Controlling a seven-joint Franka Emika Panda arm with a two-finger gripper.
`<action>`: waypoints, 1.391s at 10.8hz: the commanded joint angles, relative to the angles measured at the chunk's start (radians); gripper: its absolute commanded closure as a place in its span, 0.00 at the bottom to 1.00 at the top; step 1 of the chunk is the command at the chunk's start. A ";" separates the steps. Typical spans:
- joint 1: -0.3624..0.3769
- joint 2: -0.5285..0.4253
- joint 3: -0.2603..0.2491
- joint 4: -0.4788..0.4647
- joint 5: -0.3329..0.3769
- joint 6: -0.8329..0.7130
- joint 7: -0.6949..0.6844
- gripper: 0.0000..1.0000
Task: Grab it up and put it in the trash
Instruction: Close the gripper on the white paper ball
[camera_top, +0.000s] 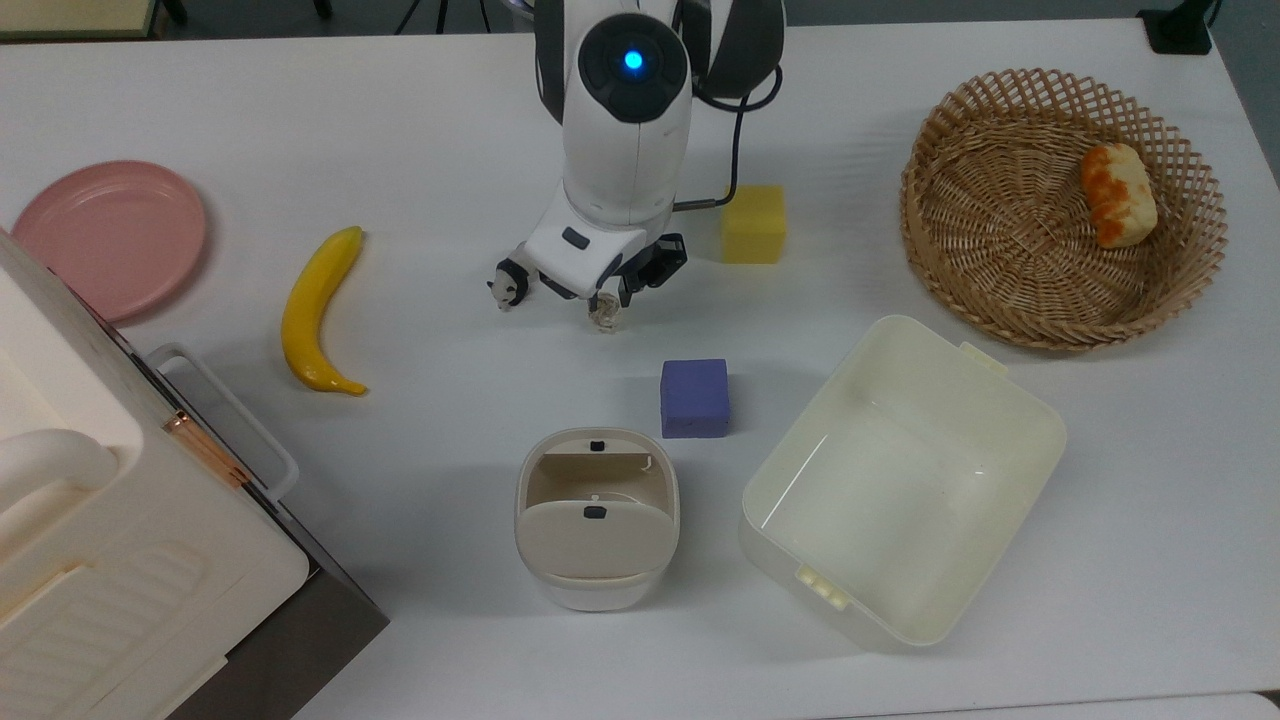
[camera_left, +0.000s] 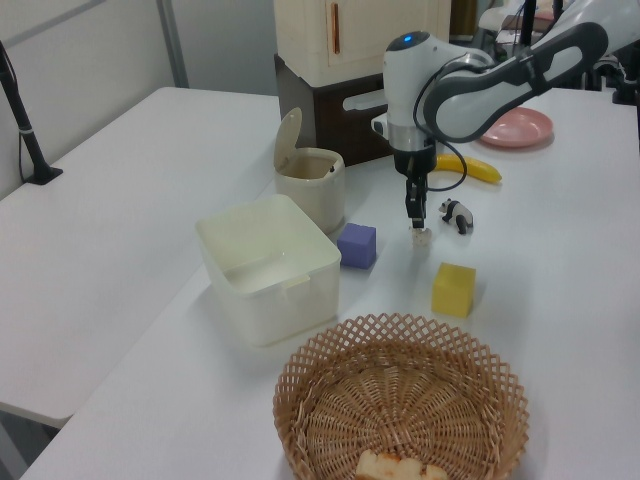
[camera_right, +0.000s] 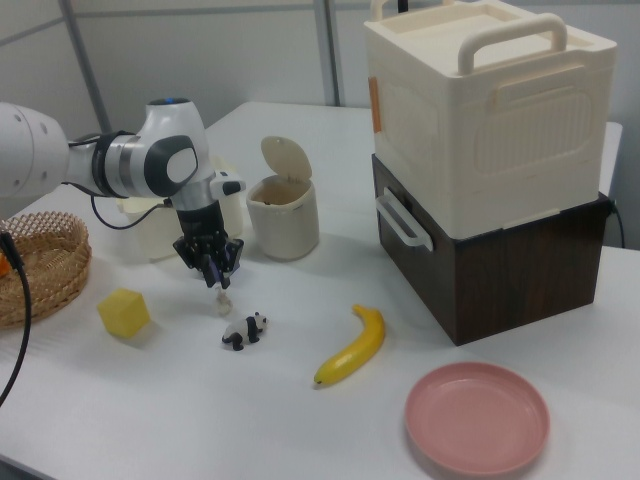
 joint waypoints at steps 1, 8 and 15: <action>0.001 -0.030 -0.007 -0.014 -0.012 -0.003 -0.031 0.68; 0.001 0.022 -0.007 -0.020 -0.014 -0.001 -0.044 0.58; 0.012 0.076 -0.007 -0.015 -0.023 0.016 -0.045 0.66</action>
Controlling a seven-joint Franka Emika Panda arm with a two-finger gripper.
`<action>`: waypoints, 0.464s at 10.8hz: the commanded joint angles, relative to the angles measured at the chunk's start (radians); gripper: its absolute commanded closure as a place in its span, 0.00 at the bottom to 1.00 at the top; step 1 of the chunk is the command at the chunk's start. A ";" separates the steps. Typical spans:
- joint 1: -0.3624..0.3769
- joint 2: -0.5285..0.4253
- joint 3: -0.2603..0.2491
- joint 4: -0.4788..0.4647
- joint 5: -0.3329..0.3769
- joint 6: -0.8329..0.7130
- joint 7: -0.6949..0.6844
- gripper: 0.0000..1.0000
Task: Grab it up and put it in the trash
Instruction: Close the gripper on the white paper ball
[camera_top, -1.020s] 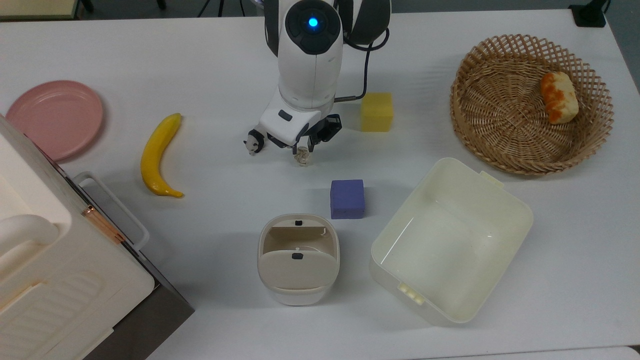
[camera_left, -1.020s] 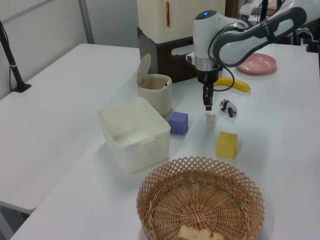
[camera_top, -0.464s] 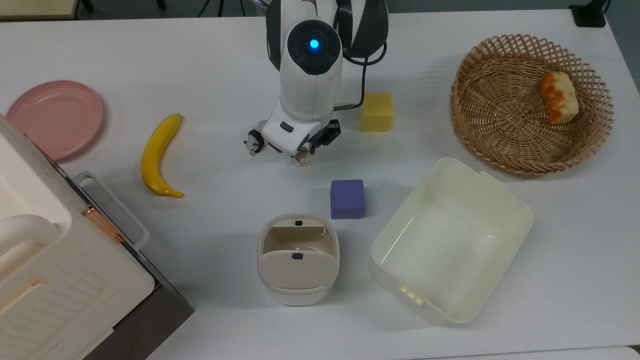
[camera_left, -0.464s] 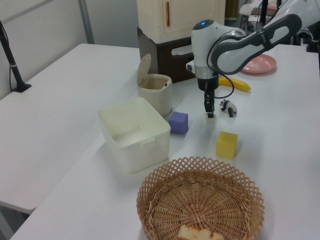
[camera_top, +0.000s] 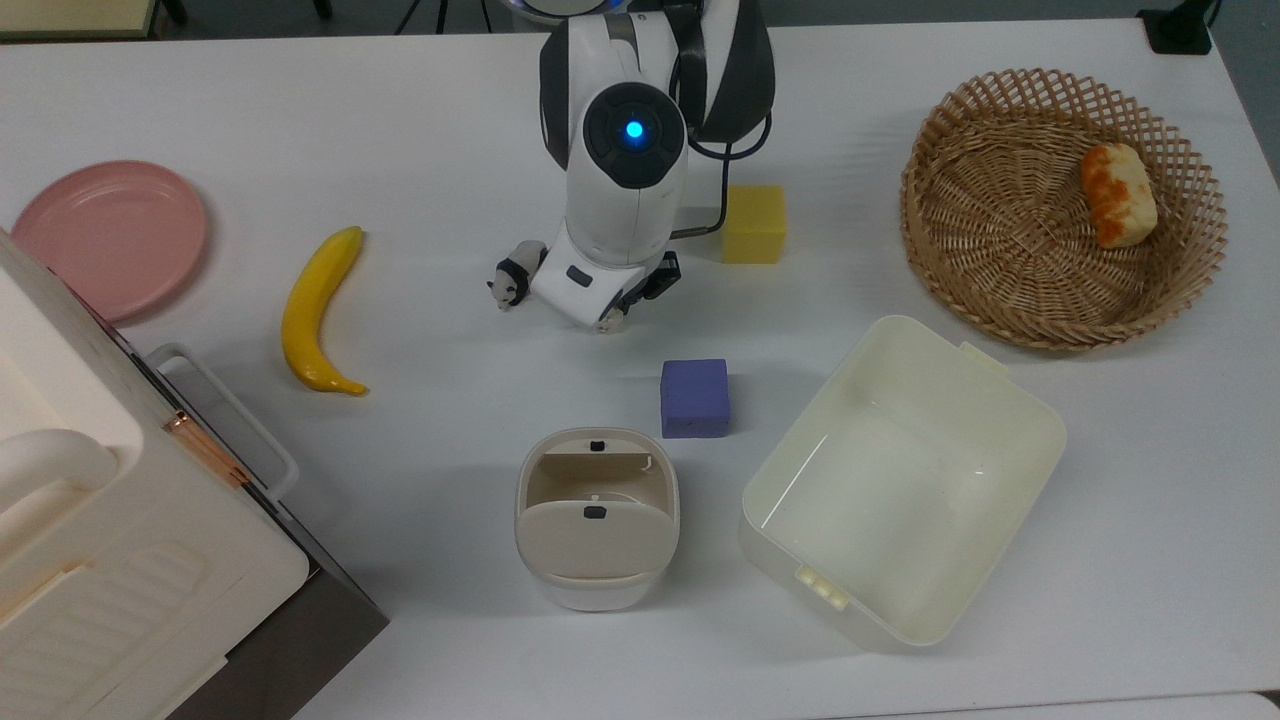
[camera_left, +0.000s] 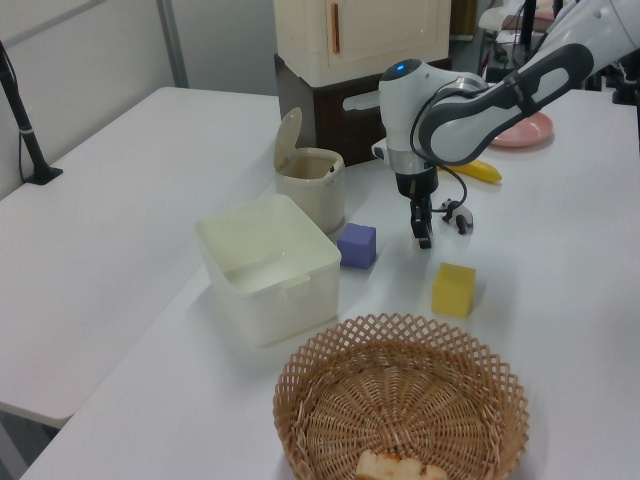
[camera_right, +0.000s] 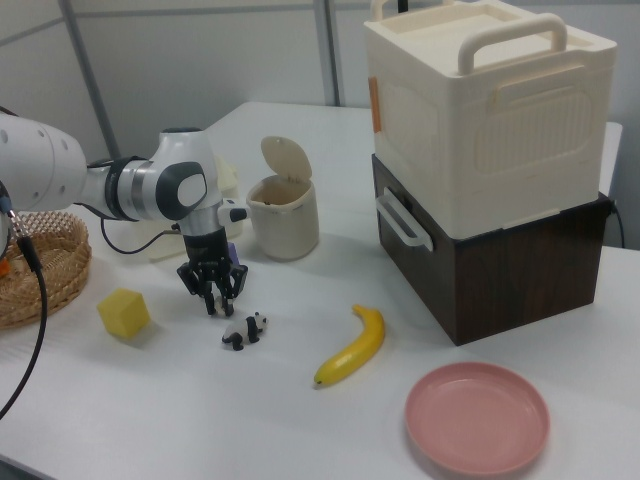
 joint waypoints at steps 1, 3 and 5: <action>0.012 -0.002 -0.005 -0.006 -0.025 0.016 -0.015 0.74; 0.012 -0.005 -0.006 -0.003 -0.025 0.016 -0.023 0.94; 0.011 -0.016 -0.006 0.008 -0.024 0.016 -0.023 1.00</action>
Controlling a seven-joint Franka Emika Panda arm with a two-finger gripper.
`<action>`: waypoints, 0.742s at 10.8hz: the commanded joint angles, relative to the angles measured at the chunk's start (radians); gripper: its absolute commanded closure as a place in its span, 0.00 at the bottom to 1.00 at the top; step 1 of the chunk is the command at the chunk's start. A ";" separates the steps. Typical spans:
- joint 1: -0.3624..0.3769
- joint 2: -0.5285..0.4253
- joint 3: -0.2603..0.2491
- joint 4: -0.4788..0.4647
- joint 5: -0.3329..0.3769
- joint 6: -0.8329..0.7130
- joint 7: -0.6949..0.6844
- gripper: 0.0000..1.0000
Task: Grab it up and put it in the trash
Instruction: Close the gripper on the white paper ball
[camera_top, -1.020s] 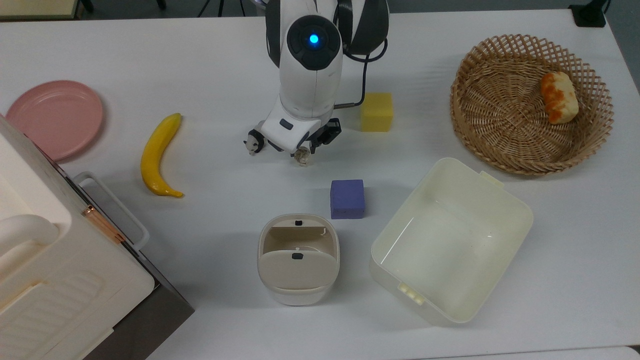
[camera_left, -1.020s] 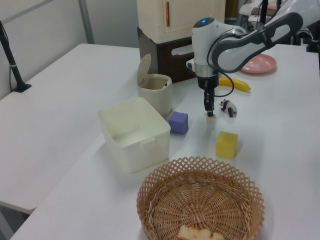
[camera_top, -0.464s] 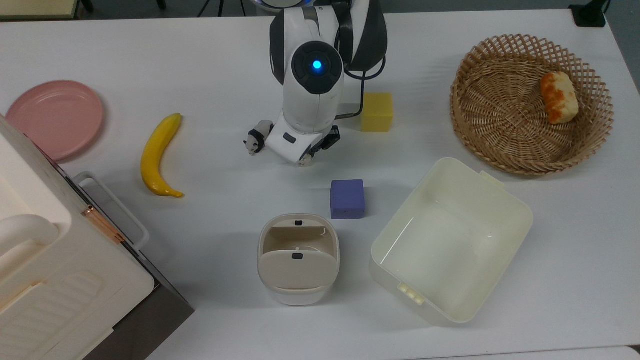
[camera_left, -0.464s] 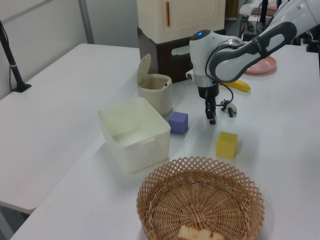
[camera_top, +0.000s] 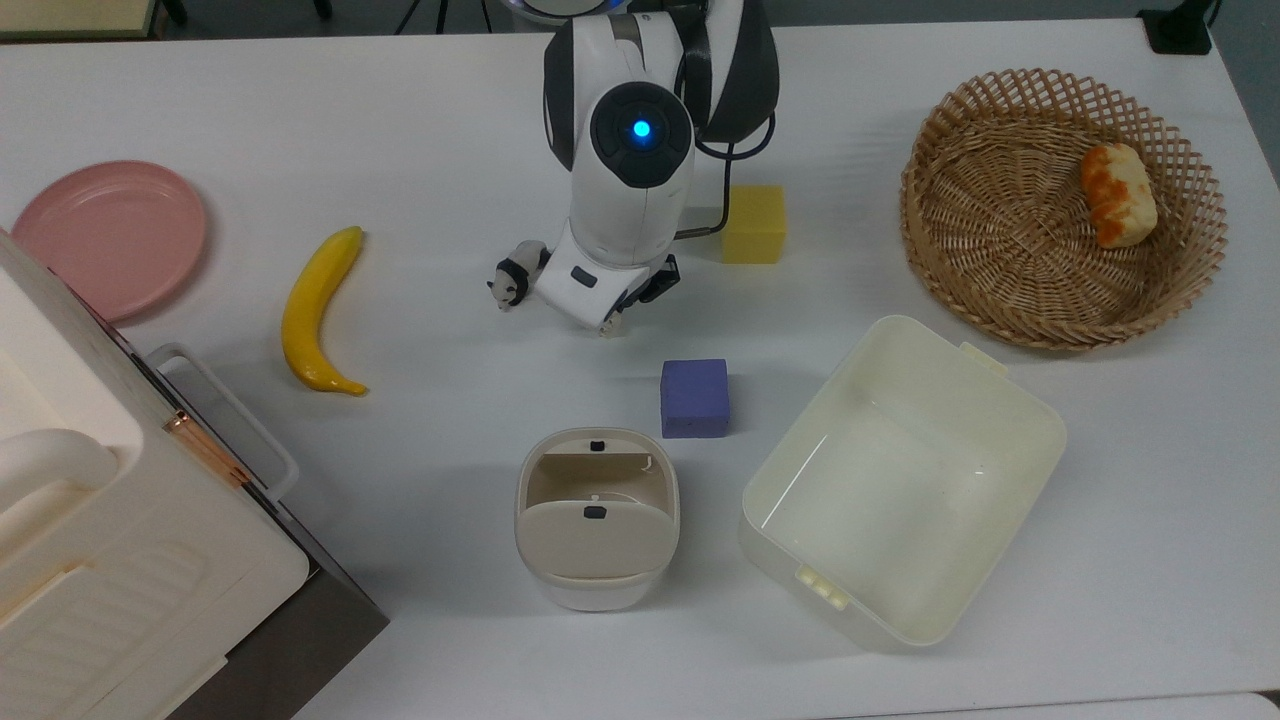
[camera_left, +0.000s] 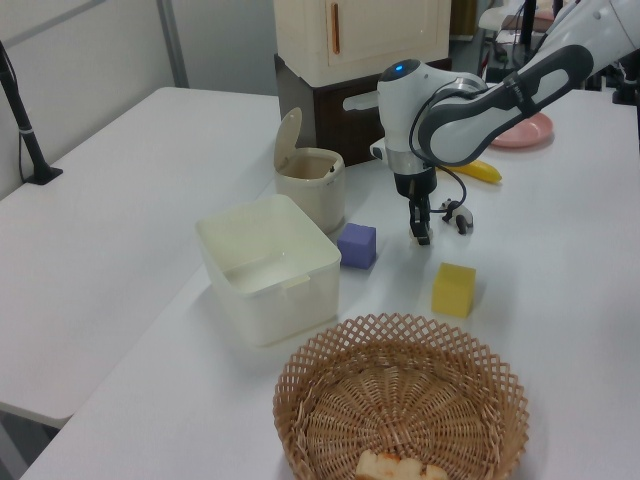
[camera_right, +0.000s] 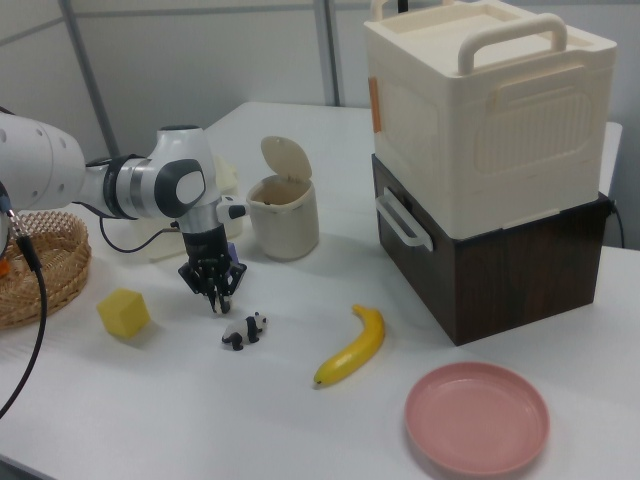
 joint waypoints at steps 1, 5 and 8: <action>0.006 -0.025 -0.006 0.013 -0.012 0.013 -0.022 1.00; 0.000 -0.134 -0.011 0.036 -0.010 0.001 -0.017 1.00; 0.002 -0.178 -0.012 0.097 -0.013 -0.029 -0.017 1.00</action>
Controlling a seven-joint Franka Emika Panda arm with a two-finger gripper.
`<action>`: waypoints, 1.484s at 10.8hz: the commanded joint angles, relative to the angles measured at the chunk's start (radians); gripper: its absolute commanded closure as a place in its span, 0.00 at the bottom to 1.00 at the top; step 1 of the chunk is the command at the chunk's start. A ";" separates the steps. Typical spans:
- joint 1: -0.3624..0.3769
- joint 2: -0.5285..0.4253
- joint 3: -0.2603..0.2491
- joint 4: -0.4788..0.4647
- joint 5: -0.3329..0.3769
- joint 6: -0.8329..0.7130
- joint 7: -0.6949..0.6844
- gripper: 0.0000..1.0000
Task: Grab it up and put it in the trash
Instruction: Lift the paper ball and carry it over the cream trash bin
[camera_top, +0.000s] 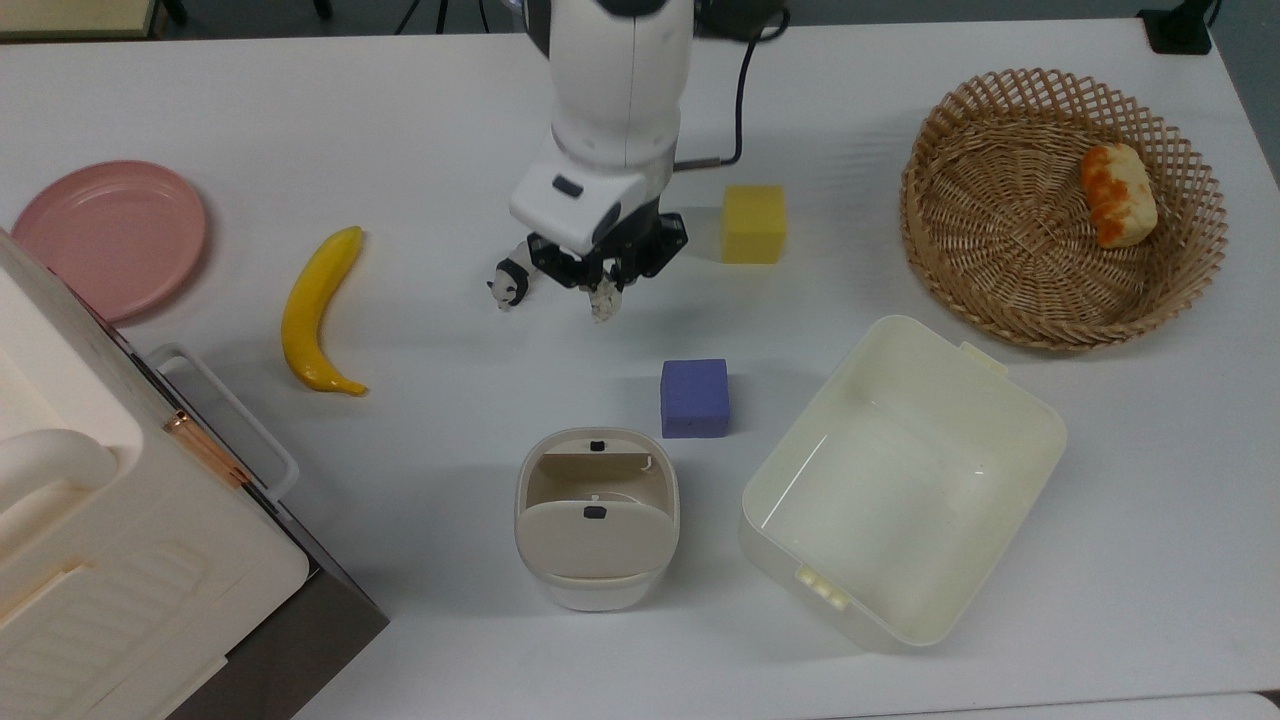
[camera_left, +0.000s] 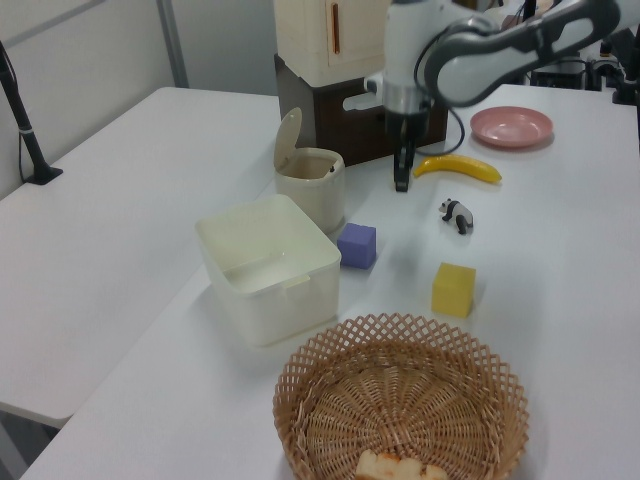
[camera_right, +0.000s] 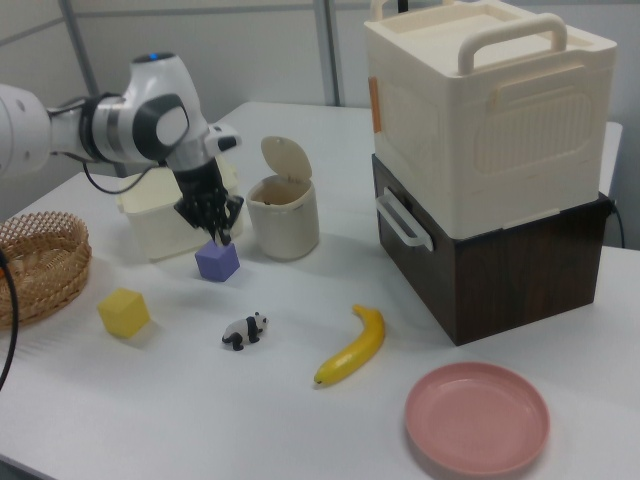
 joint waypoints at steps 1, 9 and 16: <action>0.007 -0.051 -0.010 0.041 -0.008 -0.023 -0.015 1.00; 0.011 0.043 -0.025 0.073 0.028 0.555 0.147 1.00; 0.014 0.150 -0.052 0.141 0.013 0.634 0.150 0.56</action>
